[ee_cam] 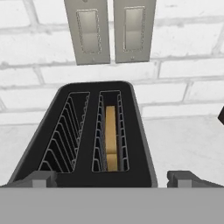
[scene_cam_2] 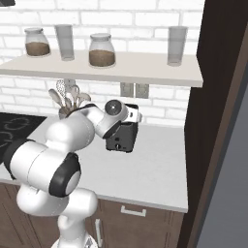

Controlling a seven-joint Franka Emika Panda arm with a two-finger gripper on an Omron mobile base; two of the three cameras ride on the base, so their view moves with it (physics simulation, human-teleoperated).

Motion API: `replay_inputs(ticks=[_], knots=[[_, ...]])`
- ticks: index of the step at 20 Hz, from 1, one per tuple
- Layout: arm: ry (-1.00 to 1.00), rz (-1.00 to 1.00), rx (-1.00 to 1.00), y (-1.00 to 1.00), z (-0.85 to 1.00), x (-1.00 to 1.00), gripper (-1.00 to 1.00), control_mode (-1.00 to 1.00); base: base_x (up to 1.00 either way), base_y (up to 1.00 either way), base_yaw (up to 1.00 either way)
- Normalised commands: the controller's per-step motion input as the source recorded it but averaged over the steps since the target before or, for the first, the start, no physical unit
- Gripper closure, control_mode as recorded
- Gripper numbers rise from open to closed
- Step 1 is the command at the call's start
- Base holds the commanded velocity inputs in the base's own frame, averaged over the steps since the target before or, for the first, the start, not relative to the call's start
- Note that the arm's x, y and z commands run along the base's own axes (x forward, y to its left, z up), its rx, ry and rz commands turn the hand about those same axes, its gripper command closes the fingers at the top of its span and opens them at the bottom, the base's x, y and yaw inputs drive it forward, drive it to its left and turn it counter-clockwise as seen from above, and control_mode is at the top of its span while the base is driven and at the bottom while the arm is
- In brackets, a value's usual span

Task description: Start the toaster. Once the lever pops up, take the bread to the plate on the dining counter.

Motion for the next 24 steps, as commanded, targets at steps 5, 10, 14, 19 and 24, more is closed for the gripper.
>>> replay_inputs(ticks=[5,10,14,19,24], knots=[[0.0,0.0,0.0,0.02,-0.06,0.09,-1.0,-1.0,0.0,0.0,0.0],[0.0,0.0,0.0,0.0,-0.04,0.0,-1.0,-1.0,0.0,0.0,0.0],[0.0,0.0,0.0,0.0,0.0,0.0,-1.0,-1.0,0.0,0.0,0.0],[0.0,0.0,0.0,0.0,0.0,0.0,-1.0,-1.0,0.0,0.0,0.0],[0.0,0.0,0.0,0.0,0.0,0.0,-1.0,-1.0,0.0,0.0,0.0]])
